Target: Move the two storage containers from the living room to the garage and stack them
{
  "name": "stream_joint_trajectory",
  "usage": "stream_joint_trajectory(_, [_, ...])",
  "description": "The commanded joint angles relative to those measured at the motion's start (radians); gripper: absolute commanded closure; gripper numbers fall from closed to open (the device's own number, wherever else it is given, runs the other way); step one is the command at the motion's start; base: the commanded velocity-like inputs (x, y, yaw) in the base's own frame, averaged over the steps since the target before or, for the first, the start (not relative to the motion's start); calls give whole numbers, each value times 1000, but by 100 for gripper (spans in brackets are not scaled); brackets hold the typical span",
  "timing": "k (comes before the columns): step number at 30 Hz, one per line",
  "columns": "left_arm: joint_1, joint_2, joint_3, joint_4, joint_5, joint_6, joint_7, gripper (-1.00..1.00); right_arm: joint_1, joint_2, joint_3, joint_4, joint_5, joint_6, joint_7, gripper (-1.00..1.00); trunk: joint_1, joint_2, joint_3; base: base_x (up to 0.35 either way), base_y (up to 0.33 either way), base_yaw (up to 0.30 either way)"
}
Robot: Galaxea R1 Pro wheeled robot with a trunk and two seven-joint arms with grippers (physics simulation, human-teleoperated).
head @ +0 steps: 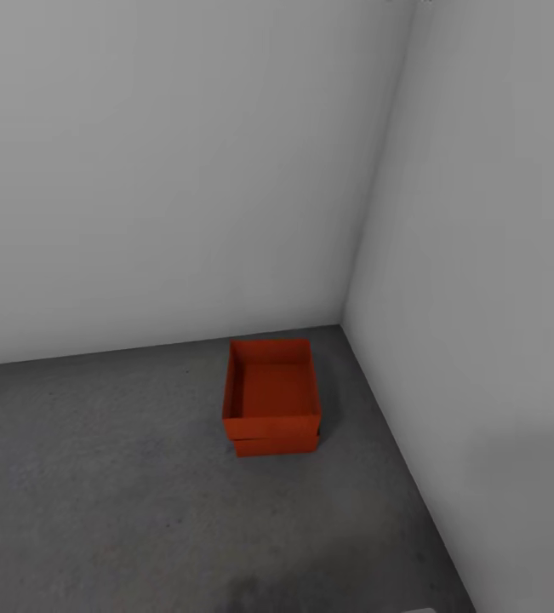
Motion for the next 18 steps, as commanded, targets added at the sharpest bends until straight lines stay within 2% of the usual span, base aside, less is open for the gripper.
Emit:
stream_joint_trajectory(1, [-2, 0, 6, 5, 5, -7, -1, -100, -1, 0, 7, 5, -8, -8, 5, -100, -4, 6, 2, 0, 0, 0])
stream_joint_trajectory(12, [-2, -6, 7, 5, 4, -8, -10, -100, -2, 0, 7, 5, -8, -8, 5, -100, -46, 83, 37, 0, 0, 0])
stream_joint_trajectory(18, [-2, -7, 7, 5, 5, -7, -10, -100, -2, 0, 7, 5, -8, -8, 5, -100, -46, 83, 37, 0, 0, 0])
